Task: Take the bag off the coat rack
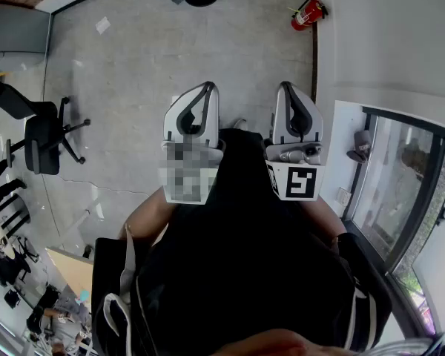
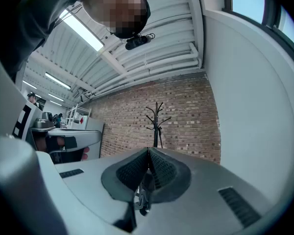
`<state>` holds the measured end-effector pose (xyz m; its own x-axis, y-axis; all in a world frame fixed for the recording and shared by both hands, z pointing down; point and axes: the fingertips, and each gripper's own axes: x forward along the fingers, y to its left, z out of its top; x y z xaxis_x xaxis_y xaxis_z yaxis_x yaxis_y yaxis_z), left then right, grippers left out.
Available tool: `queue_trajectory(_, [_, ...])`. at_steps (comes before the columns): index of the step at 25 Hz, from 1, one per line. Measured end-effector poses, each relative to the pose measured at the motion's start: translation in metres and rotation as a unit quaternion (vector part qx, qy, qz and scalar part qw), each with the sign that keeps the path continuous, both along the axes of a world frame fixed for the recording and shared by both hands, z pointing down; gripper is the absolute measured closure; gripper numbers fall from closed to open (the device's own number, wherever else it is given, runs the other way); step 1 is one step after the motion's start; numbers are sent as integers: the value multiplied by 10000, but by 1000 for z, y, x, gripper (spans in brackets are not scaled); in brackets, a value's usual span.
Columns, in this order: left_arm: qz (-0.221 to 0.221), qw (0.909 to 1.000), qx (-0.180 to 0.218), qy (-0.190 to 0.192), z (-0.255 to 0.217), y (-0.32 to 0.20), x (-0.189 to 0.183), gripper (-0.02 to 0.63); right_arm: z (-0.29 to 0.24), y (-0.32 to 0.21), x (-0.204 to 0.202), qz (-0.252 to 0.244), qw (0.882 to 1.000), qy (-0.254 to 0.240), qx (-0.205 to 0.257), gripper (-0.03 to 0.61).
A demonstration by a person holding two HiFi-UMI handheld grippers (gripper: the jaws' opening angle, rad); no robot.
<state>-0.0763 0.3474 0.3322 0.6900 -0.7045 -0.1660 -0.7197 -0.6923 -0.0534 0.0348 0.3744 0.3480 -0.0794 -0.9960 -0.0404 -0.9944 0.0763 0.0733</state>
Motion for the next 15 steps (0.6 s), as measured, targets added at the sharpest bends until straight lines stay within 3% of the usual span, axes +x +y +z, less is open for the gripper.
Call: queue_trajectory(15, [-382,9989,-280,-65,14,22,16,595,18,32,38,46,9988,-474,-92,557])
